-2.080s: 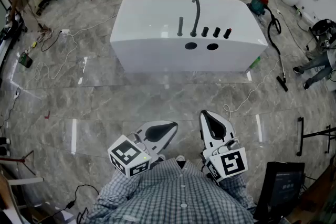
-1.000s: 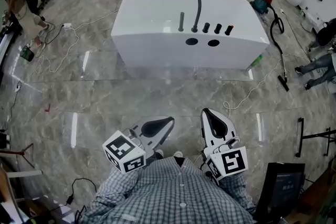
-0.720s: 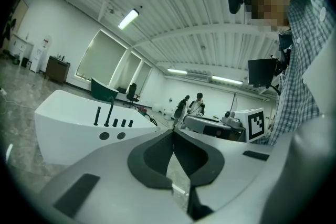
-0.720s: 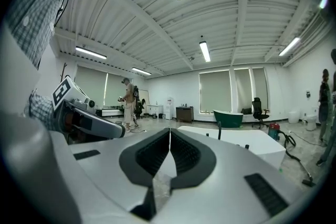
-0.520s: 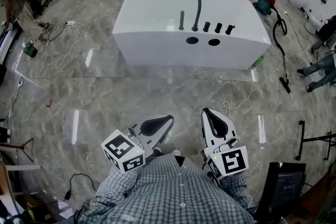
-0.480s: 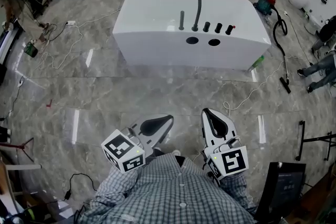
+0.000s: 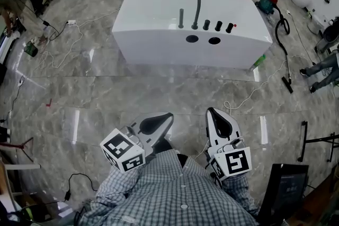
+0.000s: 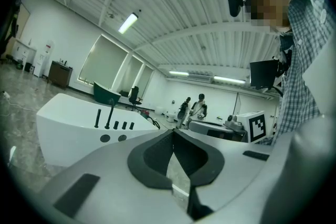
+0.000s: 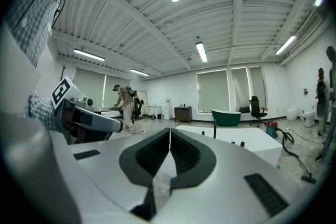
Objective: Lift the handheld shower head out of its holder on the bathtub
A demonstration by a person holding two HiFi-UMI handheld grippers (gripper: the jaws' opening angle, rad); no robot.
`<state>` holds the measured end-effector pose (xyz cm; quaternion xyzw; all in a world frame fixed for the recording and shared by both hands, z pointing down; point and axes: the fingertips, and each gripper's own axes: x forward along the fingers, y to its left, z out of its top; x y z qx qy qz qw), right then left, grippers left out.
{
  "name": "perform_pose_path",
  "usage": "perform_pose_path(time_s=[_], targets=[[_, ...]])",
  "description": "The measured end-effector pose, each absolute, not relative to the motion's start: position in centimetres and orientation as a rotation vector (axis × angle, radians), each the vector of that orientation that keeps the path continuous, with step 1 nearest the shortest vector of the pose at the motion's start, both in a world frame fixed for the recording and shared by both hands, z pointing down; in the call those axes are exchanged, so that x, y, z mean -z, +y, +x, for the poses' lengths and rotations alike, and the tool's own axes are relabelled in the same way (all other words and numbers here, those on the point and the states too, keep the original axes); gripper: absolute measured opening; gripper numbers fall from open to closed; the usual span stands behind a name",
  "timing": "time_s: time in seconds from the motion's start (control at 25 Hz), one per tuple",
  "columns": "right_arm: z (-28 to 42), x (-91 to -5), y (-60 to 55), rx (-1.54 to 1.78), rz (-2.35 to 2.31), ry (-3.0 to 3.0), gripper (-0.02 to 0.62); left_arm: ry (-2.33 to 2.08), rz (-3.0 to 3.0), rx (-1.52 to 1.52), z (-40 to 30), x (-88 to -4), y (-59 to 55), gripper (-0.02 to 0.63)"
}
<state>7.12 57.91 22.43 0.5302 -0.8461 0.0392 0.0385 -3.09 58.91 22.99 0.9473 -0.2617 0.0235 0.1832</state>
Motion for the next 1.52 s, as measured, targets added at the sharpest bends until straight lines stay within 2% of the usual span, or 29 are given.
perform_pose_path(time_s=[0.28, 0.72, 1.52], targets=[[8.1, -23.1, 56.3, -0.131, 1.645, -2.565, 0.017, -0.711, 2.683, -0.074, -2.7, -23.6, 56.6, 0.009], [8.7, -23.9, 47.2, -0.168, 1.698, -2.512, 0.017, -0.667, 2.683, -0.09, -2.9, -24.3, 46.9, 0.009], [5.0, -21.5, 30.8, -0.072, 1.736, -2.488, 0.017, -0.597, 2.722, -0.076, -5.7, -23.2, 30.0, 0.009]])
